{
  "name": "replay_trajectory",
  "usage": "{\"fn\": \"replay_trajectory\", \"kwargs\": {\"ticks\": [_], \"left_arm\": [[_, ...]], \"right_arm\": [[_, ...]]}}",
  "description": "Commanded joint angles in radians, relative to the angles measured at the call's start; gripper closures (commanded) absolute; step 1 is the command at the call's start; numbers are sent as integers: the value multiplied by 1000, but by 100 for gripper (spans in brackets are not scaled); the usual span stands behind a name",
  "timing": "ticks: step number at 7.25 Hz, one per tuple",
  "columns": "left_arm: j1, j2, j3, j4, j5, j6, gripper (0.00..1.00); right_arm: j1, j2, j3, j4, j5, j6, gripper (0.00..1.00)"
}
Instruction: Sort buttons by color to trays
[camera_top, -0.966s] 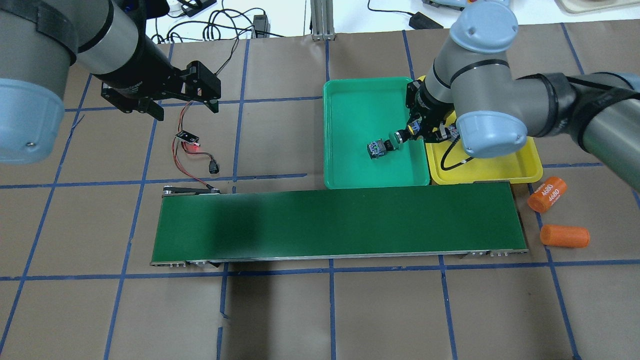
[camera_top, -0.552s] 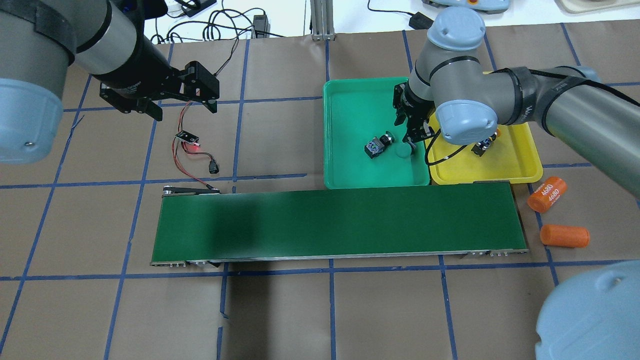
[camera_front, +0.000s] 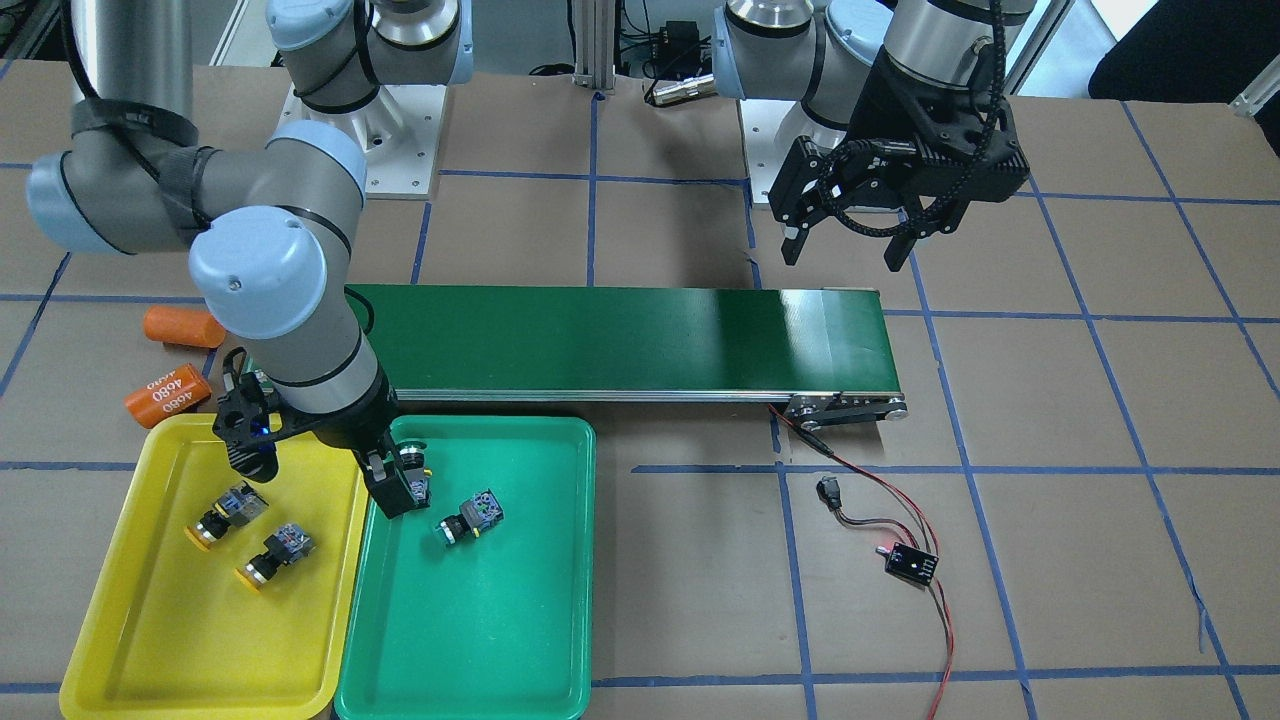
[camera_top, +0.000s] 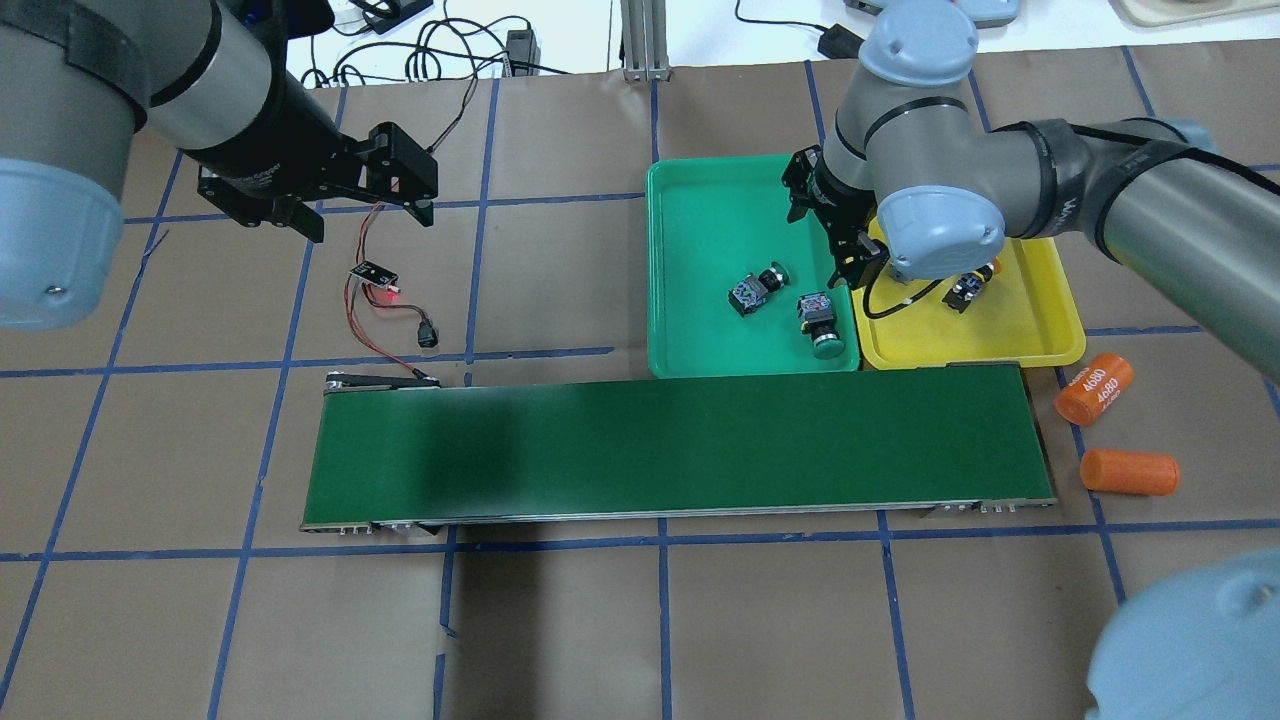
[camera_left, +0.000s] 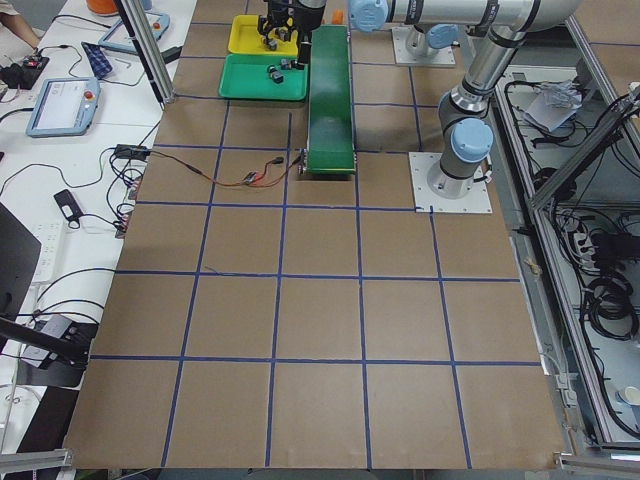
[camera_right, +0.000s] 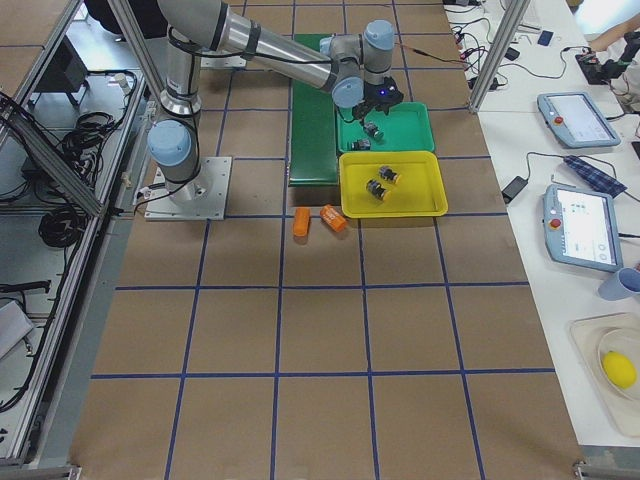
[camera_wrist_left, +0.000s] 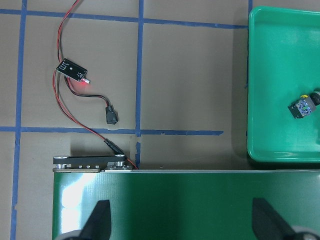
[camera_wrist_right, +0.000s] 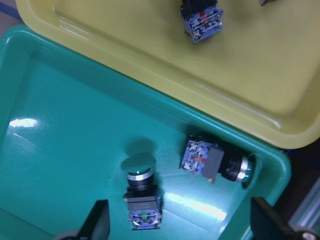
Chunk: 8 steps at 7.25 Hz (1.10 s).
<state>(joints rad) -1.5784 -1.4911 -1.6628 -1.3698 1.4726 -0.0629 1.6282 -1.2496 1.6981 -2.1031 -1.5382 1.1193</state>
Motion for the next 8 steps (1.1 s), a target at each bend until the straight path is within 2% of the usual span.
{"fn": "replay_trajectory", "kwargs": {"ticks": [1,2,4,5,6,8], "left_arm": [[0,0,0,0,0,0,0],[0,0,0,0,0,0,0],[0,0,0,0,0,0,0],[1,0,0,0,0,0,0],[1,0,0,1,0,0,0],[0,-1,0,0,0,0,0]], "right_arm": [[-13,-121,-6,135,-60,-241,0],[-14,-183,-12,252,-65,-312,0],[-74,-321,-41,493,-68,-603,0],[-83,-380,-44,587,-80,-830,0],[-85,-402,-37,586,-92,-890,0],[-100,-393,-32,581,-140,-892,0]]}}
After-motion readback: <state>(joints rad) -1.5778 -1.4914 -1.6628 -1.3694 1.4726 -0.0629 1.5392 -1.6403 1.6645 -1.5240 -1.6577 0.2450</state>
